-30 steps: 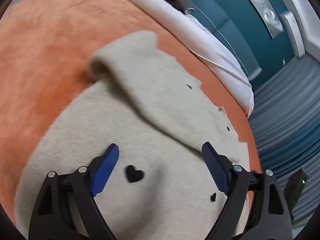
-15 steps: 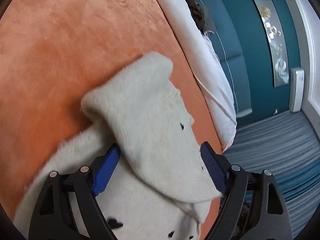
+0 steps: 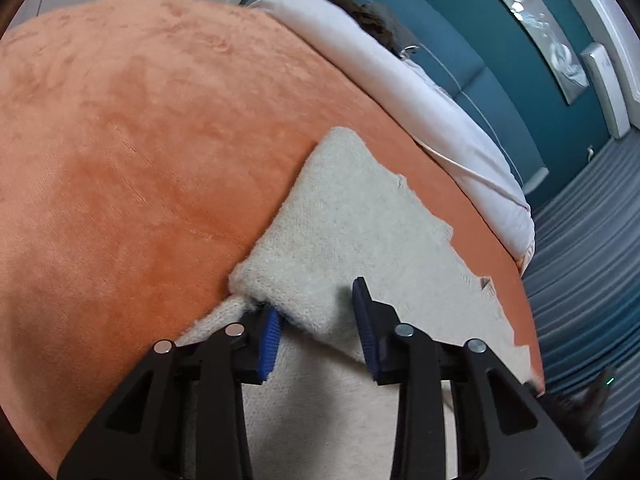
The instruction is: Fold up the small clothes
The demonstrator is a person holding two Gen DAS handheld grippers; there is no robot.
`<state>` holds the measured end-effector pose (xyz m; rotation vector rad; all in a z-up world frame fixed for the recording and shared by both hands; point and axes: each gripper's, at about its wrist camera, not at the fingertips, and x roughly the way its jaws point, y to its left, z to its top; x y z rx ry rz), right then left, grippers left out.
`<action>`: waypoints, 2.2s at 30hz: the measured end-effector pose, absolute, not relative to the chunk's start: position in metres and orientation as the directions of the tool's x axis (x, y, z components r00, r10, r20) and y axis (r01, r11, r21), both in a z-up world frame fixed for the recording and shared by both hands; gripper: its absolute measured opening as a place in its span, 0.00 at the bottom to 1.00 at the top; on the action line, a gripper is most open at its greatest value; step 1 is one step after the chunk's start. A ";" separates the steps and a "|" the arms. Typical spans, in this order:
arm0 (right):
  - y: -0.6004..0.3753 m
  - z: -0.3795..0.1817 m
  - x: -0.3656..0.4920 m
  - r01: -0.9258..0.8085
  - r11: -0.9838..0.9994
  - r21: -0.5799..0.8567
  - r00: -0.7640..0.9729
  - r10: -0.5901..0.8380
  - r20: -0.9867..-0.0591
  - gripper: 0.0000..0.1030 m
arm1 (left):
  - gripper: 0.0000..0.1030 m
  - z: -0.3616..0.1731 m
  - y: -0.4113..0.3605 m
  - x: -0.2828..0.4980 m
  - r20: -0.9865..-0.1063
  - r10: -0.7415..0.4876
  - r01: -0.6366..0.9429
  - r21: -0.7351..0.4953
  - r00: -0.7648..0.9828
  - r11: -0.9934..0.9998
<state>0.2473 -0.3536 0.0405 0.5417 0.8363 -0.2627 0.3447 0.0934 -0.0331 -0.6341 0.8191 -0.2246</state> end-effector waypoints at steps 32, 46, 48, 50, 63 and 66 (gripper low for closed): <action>-0.301 0.014 0.327 0.287 0.906 0.311 0.576 0.096 -0.812 0.00 | 0.50 -0.037 0.083 0.332 -0.554 -0.420 0.053 -0.559 0.719 0.827; -0.394 0.057 0.176 0.436 0.881 0.182 0.591 -0.128 -0.797 0.19 | 0.56 -0.021 0.077 0.335 -0.639 -0.391 0.030 -0.499 0.663 0.866; -0.392 0.076 0.134 0.414 0.890 0.190 0.614 -0.119 -0.780 0.27 | 0.69 -0.009 0.082 0.317 -0.674 -0.372 0.033 -0.459 0.638 0.888; -0.392 0.091 0.083 0.411 0.892 0.185 0.621 -0.125 -0.774 0.43 | 0.79 0.003 0.094 0.287 -0.691 -0.347 0.041 -0.418 0.634 0.908; -0.348 0.029 -0.095 0.518 0.742 0.426 0.536 0.108 -0.838 0.61 | 0.95 -0.004 0.208 0.092 -0.743 -0.419 -0.156 -0.566 0.523 0.809; -0.337 0.021 -0.080 0.529 0.680 0.508 0.549 0.183 -0.816 0.61 | 0.95 -0.004 0.188 0.093 -0.754 -0.429 -0.123 -0.551 0.497 0.826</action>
